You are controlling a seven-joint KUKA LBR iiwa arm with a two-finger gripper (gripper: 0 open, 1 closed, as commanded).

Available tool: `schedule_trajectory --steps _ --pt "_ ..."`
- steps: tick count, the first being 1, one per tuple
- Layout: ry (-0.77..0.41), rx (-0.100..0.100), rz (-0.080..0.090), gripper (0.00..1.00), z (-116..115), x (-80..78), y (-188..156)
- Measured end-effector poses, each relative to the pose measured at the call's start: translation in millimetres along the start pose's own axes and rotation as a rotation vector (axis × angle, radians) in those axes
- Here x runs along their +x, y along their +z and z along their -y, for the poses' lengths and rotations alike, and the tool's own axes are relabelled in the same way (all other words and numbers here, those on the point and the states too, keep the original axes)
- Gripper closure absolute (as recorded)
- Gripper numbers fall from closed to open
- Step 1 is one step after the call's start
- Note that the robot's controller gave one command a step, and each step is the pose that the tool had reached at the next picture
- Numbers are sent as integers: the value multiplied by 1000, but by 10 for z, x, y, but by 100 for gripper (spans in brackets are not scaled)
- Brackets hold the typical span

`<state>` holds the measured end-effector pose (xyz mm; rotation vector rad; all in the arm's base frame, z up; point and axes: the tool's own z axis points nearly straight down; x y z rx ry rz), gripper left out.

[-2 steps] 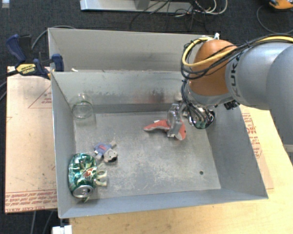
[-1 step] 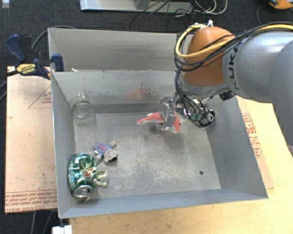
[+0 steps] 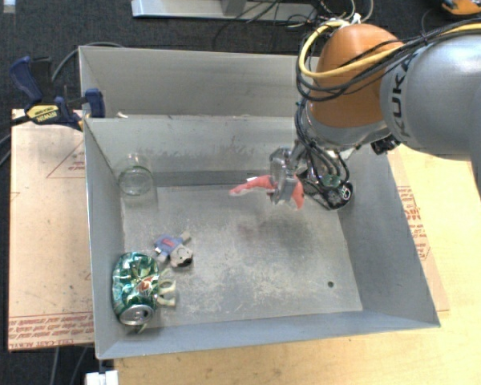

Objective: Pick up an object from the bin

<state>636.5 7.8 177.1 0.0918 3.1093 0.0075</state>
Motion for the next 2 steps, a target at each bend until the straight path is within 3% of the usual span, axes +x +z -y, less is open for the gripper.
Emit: schedule_trajectory --steps 1,2 --pt "6 -2 6 100 36 -31 -121" --pt "7 -3 10 100 -262 -169 -698"
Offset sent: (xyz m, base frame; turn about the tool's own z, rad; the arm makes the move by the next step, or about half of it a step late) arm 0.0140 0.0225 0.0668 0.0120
